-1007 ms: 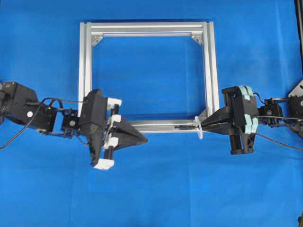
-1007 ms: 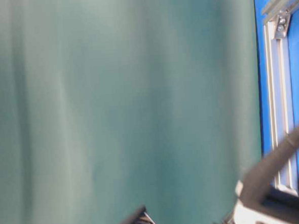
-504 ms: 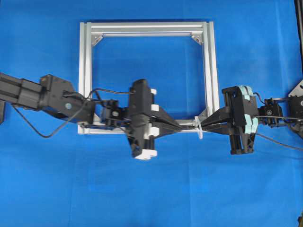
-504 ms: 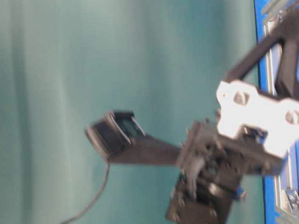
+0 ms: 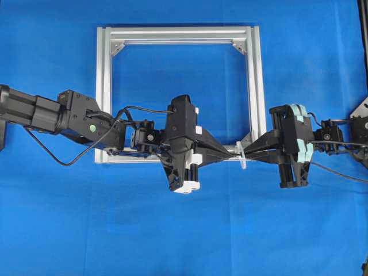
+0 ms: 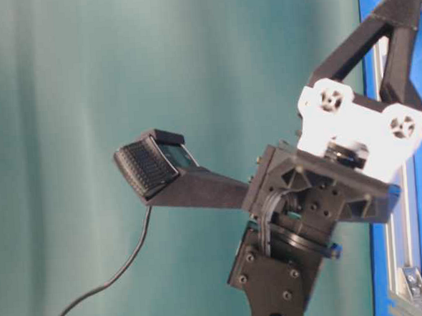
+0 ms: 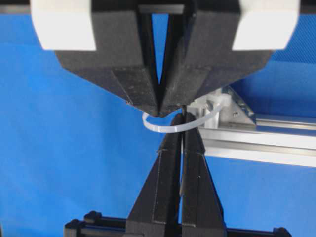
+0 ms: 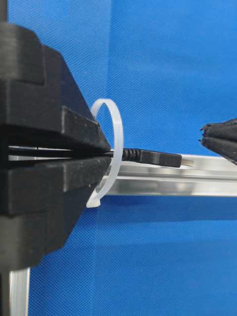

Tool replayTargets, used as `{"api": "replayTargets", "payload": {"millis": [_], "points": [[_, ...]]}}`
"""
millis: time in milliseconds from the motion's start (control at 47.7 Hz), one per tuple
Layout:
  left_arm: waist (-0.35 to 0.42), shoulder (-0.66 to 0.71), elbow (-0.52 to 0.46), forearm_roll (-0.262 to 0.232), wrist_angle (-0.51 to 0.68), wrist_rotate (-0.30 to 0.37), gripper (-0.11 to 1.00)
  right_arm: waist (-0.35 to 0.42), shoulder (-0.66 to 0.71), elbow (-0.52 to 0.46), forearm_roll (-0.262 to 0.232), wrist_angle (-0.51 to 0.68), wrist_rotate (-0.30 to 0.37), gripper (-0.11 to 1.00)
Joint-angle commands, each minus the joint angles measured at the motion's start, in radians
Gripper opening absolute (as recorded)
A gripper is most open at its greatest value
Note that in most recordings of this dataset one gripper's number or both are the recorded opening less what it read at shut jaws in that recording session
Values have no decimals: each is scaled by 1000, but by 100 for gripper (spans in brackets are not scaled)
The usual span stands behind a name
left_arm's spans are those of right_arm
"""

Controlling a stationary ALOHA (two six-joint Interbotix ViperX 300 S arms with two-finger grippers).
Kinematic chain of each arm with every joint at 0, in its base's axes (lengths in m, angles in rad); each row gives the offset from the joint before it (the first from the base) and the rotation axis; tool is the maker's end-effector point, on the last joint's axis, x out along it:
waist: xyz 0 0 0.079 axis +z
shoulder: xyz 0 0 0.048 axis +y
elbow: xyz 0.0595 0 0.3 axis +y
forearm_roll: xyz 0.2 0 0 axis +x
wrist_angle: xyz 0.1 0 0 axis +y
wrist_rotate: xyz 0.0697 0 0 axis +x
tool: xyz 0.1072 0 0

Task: Insert the wire through the string loop located on the right side.
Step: 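Move the left gripper toward the plug emerging from the loop, then open the left gripper around the USB plug beyond the loop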

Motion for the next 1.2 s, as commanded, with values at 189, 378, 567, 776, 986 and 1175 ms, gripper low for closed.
{"api": "replayTargets", "payload": {"millis": [189,378,567,776,986,1175], "points": [[2,-17,-18,2,2,-5,17,-2,-6,-17,0,-9,0,-4],[2,-17,-21,2,0,-5,74,-2,-6,-17,0,-9,0,-4],[2,-15,-23,2,0,-6,84,-2,-6,-15,2,-9,0,-4],[-3,29,-31,2,-8,-8,84,-2,-6,-15,2,-11,0,-4],[-3,95,-60,3,-8,-9,84,-2,-6,-15,2,-9,0,-4],[-3,95,-60,2,-8,-9,84,-2,-6,-17,2,-8,0,-4]]}}
